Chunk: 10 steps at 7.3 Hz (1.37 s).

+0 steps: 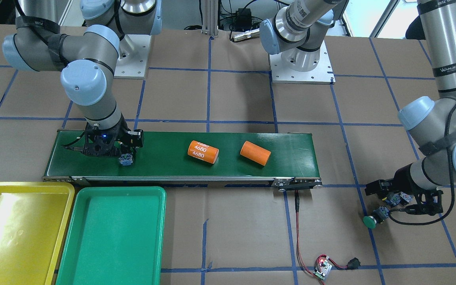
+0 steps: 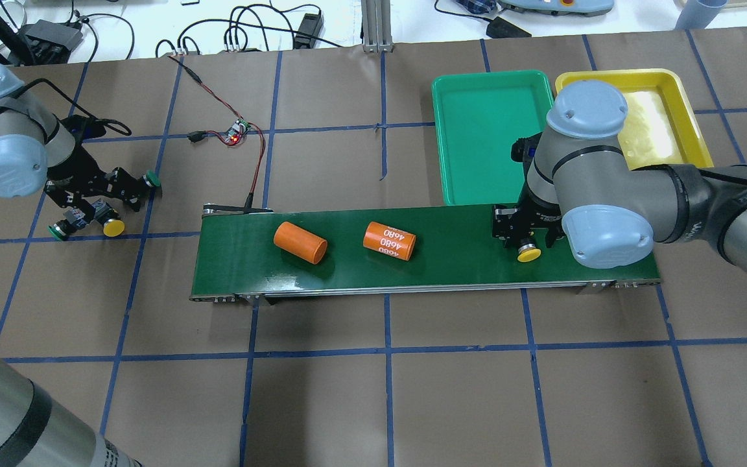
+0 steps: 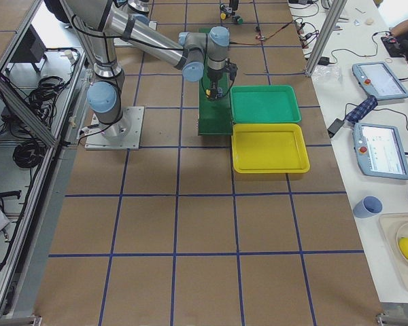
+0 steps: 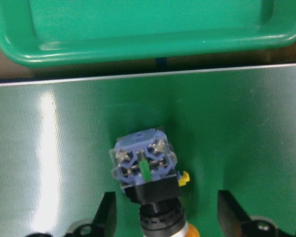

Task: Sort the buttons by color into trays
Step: 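Grasp the yellow-capped button with the right gripper, drop it in yellow tray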

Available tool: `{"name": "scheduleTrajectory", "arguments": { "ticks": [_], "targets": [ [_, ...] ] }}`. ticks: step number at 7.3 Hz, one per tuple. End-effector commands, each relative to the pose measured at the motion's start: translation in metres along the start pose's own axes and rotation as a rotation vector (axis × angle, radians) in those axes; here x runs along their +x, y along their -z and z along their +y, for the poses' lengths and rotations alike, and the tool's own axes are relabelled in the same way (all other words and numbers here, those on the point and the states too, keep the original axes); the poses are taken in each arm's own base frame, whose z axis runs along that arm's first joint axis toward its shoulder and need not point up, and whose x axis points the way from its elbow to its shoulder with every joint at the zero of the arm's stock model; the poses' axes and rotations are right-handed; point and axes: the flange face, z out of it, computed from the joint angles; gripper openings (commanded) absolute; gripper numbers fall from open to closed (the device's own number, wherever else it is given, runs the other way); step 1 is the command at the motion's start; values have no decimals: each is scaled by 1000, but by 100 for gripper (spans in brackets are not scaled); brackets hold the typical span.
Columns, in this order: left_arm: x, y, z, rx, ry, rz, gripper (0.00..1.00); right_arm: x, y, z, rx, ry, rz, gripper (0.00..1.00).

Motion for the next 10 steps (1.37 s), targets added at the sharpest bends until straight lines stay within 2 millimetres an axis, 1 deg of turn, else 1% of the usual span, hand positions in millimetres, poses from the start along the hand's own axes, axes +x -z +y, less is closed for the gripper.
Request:
{"name": "scheduleTrajectory", "arguments": {
  "ticks": [1, 2, 3, 4, 5, 6, 7, 8, 9, 10],
  "targets": [
    [-15, -14, 6, 6, 12, 3, 100, 1, 1, -1, -2, 12, 4, 0],
    [-16, -14, 4, 22, 11, -4, 93, 4, 7, -4, 17, 9, 9, 0],
    [-18, -18, 0, 38, 16, -9, 89, 5, 37, -25, 61, 6, 6, 0],
    [-17, -17, -6, 61, 26, -6, 89, 9, 61, -45, 46, 23, 10, 0],
    [-10, -10, -9, 75, 20, -13, 91, 22, 70, -74, 62, 21, 13, 0],
    [-6, -6, -3, 79, 66, -11, 92, 60, 75, -107, 78, -15, 13, 0],
    [-7, -13, -4, 69, 71, -10, 92, 113, 69, -134, 75, -24, 11, 0],
    [-9, -16, -5, 75, 72, -12, 91, 144, 52, -161, 69, -16, 1, 0],
    [-11, -16, -4, 75, 71, -12, 90, 163, 27, -190, 89, 46, 8, 0],
    [-13, -15, -3, 76, 69, -14, 90, 195, 15, -201, 92, 59, 8, 0]
  ]
}}
